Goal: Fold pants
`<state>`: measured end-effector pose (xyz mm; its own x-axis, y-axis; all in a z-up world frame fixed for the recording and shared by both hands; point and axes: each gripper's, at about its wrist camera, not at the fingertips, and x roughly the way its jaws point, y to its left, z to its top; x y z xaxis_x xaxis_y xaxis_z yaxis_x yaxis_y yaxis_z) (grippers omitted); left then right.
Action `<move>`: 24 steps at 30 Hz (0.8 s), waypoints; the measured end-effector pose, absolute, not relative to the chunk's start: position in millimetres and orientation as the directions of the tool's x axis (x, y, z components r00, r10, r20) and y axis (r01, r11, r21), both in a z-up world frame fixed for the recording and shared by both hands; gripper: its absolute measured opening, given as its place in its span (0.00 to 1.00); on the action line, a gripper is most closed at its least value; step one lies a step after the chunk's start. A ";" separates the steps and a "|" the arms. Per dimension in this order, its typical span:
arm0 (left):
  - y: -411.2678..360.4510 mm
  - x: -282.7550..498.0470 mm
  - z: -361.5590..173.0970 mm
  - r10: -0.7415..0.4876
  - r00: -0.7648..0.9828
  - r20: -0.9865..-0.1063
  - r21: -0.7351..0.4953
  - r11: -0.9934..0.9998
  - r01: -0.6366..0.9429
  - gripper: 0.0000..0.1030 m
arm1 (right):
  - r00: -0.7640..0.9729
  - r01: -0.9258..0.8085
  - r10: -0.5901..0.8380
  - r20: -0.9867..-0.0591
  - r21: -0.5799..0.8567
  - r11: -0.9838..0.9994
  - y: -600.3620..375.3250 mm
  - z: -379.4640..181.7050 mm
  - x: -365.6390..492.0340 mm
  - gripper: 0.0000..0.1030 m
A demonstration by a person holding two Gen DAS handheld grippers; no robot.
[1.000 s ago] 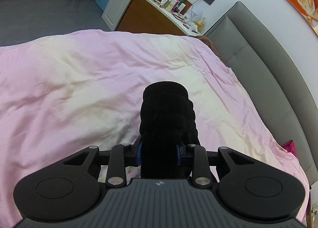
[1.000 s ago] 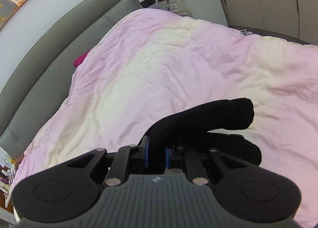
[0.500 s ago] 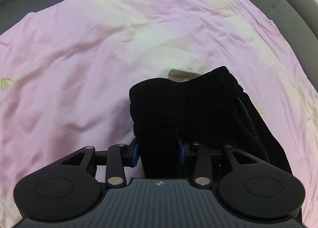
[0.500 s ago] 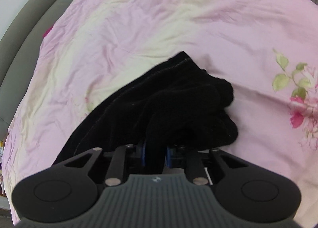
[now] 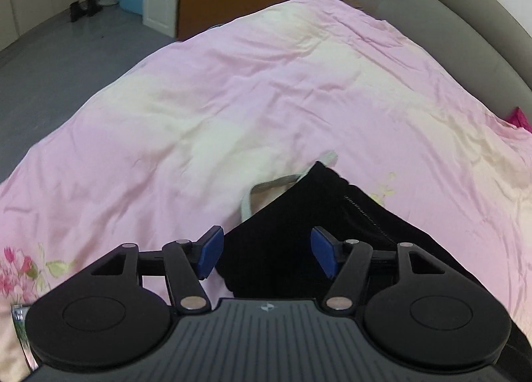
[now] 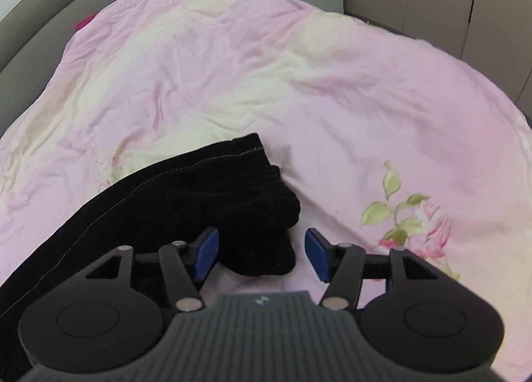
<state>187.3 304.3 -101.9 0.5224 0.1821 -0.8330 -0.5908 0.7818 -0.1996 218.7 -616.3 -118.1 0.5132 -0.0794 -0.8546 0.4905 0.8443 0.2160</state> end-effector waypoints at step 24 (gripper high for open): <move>68.3 286.8 -147.3 -0.034 0.464 -0.885 -0.141 0.970 -0.198 0.69 | 0.727 0.612 0.351 -0.590 0.789 0.059 -679.3 -247.0 171.8 0.73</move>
<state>286.8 68.3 -147.3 0.4645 -0.0336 -0.8850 -0.1980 0.9700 -0.1408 171.8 -679.3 -247.0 0.7270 0.3506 -0.5903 0.6119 0.0593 0.7887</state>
